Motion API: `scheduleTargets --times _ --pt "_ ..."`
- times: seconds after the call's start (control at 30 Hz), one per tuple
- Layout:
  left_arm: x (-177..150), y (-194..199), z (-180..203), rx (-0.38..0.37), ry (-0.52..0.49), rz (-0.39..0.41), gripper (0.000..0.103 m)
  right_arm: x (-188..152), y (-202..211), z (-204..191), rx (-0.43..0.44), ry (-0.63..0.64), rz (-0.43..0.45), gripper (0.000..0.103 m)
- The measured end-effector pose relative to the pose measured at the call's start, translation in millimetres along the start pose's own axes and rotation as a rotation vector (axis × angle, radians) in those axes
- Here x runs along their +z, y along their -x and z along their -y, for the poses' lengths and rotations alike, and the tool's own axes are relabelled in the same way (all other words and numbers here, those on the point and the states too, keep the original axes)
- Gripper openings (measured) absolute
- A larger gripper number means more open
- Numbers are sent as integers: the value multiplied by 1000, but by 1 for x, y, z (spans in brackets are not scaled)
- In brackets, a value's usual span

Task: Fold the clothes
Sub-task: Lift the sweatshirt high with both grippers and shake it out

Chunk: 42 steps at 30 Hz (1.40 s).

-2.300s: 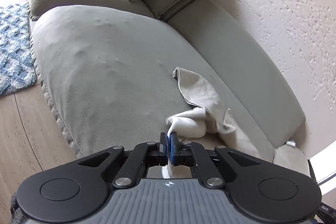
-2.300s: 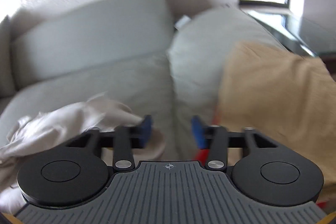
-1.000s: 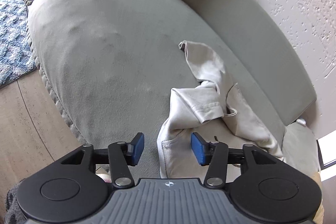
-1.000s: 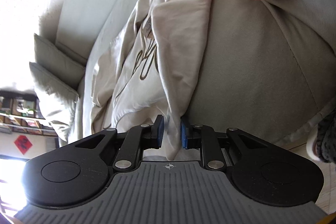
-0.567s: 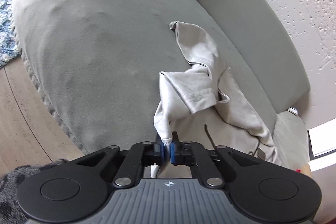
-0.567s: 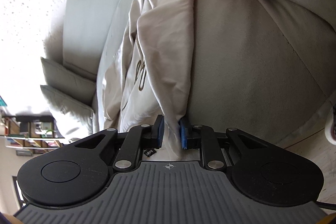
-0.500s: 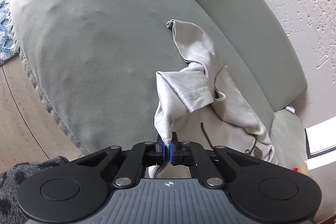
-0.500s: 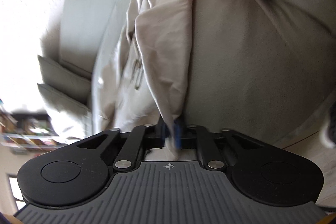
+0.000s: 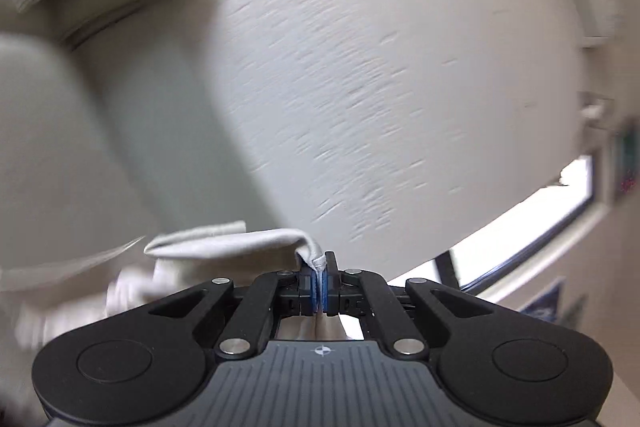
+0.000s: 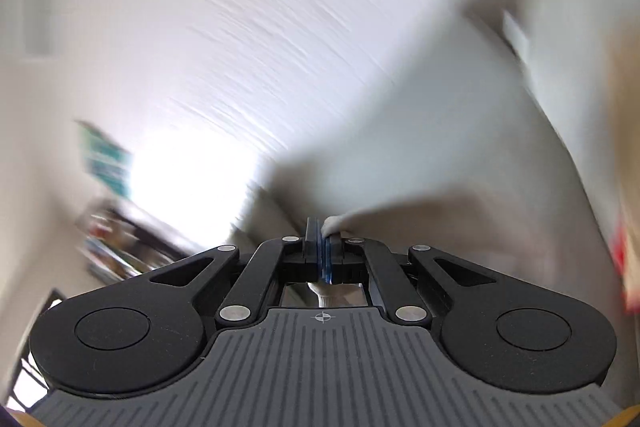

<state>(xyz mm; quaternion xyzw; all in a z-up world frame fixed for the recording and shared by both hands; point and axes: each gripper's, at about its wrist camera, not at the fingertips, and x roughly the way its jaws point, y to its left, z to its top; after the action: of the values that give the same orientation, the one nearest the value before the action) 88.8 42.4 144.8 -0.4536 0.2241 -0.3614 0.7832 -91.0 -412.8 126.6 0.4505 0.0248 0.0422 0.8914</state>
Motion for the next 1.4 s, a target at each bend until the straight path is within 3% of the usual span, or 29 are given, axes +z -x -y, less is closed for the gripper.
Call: scheduleTargets --times 0.03,0.07,0.1,0.17,0.23,0.33,0.37,0.43,0.5,0.73,0.8,0.9,0.97,1.07,1.1,1.2,1.3,1.33,1.4 --pt "3 6 15 -1 -24 23 0 8 15 -18 34 49 62 1" --pt "4 5 18 37 10 -5 0 14 25 -31 36 88 92 1" --pt "5 4 22 73 43 -30 0 18 28 -41 7 106 70 1" --pt "6 18 35 58 13 -4 0 27 28 -46 -7 55 -9 1" --pt "0 35 50 16 -51 45 0 35 45 -60 18 84 9 1" --pt "-9 62 72 -48 -148 120 0 38 86 -92 35 242 95 1" --pt "-11 71 80 -69 -181 144 0 40 93 -101 30 265 83 1" --pt "-18 88 93 -112 -237 186 0 45 105 -108 70 231 65 1" --pt "-26 103 104 -153 -267 217 0 45 128 -121 121 266 132 1" --pt "-18 101 109 -184 -276 185 0 59 173 -132 194 282 191 1" --pt "-12 67 93 -56 -246 114 0 60 146 -127 140 289 136 1" --pt "3 -3 55 154 -170 -27 0 66 69 -103 -29 284 -57 1" --pt "16 -54 29 248 -118 -83 0 75 13 -82 -126 295 -145 1" --pt "45 -109 15 274 -9 -62 0 100 -86 -47 -308 244 -230 1" --pt "50 -107 31 216 -57 -20 0 108 -101 -50 -322 269 -193 1" --pt "63 -98 81 42 -198 106 0 127 -111 -88 -234 435 5 1" --pt "65 -84 92 32 -265 142 0 128 -82 -120 -134 581 130 1" --pt "61 -84 81 48 -259 122 0 127 -74 -124 -127 591 136 1" --pt "53 -84 58 82 -248 83 0 123 -67 -101 -144 517 61 1"
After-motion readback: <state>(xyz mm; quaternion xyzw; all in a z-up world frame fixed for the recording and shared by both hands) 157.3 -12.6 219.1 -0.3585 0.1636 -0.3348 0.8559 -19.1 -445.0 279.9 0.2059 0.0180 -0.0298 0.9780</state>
